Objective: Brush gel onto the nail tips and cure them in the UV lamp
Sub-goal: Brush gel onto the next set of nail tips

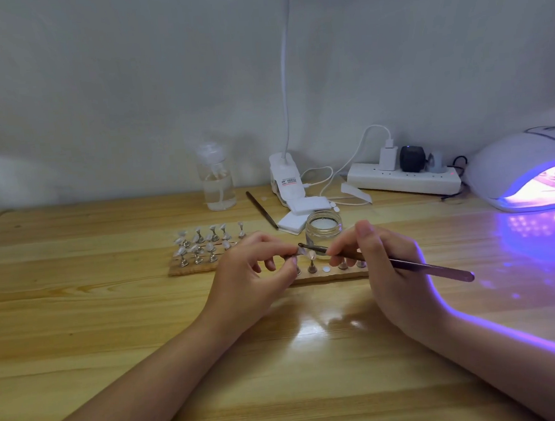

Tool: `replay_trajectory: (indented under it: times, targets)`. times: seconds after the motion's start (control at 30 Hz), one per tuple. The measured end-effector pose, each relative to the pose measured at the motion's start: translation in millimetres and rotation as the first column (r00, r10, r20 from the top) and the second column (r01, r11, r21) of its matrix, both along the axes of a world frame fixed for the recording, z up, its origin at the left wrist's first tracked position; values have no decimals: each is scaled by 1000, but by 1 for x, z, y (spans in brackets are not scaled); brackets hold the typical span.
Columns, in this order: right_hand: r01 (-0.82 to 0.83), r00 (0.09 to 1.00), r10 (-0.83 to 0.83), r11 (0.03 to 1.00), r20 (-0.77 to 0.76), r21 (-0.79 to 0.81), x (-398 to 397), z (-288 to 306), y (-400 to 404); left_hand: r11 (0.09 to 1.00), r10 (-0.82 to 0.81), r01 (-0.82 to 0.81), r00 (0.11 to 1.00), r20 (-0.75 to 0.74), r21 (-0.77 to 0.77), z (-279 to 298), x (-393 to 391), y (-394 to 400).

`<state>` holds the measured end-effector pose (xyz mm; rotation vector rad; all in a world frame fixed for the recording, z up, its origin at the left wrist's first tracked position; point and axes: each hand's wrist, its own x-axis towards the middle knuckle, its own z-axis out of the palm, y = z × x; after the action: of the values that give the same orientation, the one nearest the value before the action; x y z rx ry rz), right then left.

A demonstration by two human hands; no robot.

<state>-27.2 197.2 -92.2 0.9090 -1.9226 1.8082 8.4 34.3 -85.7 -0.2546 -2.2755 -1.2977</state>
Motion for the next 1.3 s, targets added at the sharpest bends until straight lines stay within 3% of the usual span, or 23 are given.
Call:
replay_trajectory:
  times: [0.6, 0.9, 1.3]
  targets:
    - [-5, 1000, 3, 996, -14, -94, -1, -1, 2, 1000, 2, -2, 1000, 7, 31, 1, 0, 0]
    - [23, 1000, -22, 999, -19, 46, 0, -1, 0, 1000, -1, 1, 1000, 2, 27, -1, 0, 0]
    - [10, 1000, -8, 996, 13, -89, -1, -1, 1, 1000, -4, 4, 1000, 20, 27, 0, 0, -2]
